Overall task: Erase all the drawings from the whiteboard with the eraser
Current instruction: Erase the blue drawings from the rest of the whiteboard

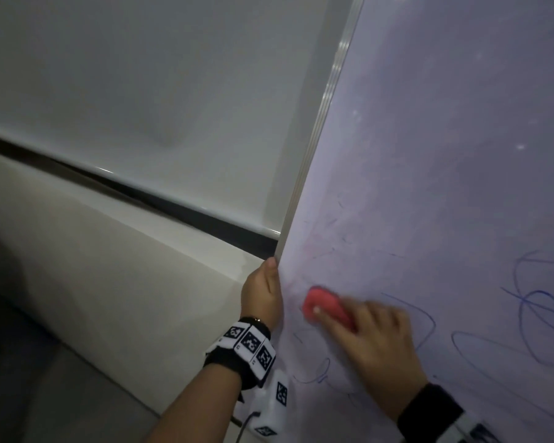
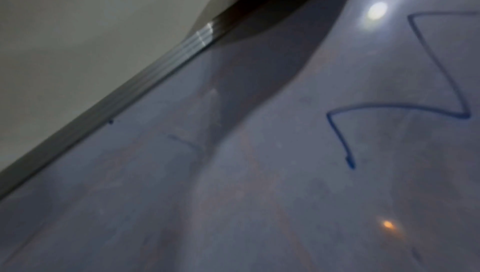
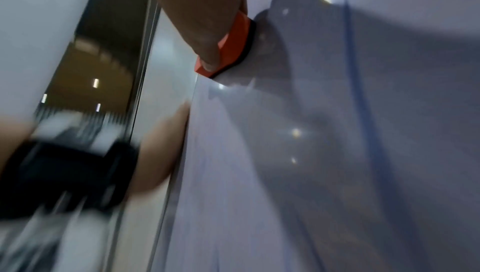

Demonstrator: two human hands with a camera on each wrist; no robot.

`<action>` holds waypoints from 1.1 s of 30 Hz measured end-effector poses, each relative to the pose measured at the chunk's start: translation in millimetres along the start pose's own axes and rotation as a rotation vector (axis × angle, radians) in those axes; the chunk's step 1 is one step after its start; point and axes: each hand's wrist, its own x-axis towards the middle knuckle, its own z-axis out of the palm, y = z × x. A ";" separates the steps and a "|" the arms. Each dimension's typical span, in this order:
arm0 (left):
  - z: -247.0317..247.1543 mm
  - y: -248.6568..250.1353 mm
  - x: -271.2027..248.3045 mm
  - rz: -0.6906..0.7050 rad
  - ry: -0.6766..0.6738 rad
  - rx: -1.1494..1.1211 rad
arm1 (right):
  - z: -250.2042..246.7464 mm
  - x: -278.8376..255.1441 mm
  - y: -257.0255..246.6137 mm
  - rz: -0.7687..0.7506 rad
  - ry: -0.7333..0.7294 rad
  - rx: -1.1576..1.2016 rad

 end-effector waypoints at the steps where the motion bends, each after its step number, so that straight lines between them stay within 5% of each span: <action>1: -0.5 -0.3 0.4 0.001 -0.010 0.002 | -9.1 13.1 7.3 0.082 0.082 -0.002; 4: -0.8 2.7 1.9 0.035 -0.028 0.045 | -28.5 58.7 28.9 0.299 0.324 0.017; 6: -0.5 -0.3 4.3 0.079 -0.011 0.050 | -22.8 70.8 27.3 0.334 0.351 0.047; 12: -0.4 -4.3 4.4 0.134 0.029 0.046 | 16.2 -13.7 -20.8 -0.072 -0.054 0.007; 19: -0.6 -1.7 4.9 0.142 0.022 0.059 | -4.3 45.0 5.8 0.243 0.238 0.059; 23: -1.7 1.6 4.1 0.125 0.001 0.083 | 19.0 -3.0 -25.6 -0.031 -0.023 0.073; 25: -2.4 1.6 3.8 0.114 -0.013 0.087 | 8.4 3.1 -15.0 -0.049 -0.068 0.061; 29: -1.0 0.9 3.7 0.098 -0.004 0.082 | -39.7 87.8 34.7 0.268 0.285 -0.015; 33: 0.5 0.3 3.5 0.113 0.017 0.082 | -51.6 120.0 56.5 0.388 0.374 -0.012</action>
